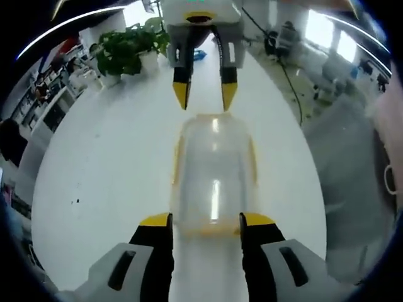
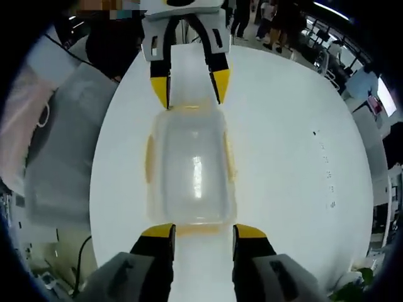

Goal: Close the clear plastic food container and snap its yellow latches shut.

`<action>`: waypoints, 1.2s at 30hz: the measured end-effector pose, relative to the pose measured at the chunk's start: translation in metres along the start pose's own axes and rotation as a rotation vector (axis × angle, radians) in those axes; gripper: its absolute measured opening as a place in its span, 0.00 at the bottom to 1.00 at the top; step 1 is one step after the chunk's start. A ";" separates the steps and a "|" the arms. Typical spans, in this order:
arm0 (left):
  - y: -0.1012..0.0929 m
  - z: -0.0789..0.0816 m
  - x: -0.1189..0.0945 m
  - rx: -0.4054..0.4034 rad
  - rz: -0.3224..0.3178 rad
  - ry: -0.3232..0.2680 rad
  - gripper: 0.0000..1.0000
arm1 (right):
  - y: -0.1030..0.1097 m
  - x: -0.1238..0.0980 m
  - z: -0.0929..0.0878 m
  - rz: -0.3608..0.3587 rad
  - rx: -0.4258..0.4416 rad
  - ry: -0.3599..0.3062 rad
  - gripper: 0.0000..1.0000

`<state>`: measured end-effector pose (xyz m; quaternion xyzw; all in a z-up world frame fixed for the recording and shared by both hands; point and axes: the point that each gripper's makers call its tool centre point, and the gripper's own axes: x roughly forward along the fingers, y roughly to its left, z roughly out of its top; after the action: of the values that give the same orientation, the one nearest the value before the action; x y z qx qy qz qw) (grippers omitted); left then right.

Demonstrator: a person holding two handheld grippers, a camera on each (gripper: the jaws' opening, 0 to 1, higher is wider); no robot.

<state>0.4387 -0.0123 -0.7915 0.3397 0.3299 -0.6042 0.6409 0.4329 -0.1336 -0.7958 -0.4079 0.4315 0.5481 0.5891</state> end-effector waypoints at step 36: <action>-0.017 0.036 0.035 -0.117 -0.039 -0.157 0.49 | 0.003 0.027 0.044 0.019 -0.002 -0.180 0.35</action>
<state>0.4236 -0.0626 -0.8013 0.2470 0.3198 -0.6211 0.6715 0.4337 -0.0837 -0.8090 -0.3536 0.3802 0.5886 0.6196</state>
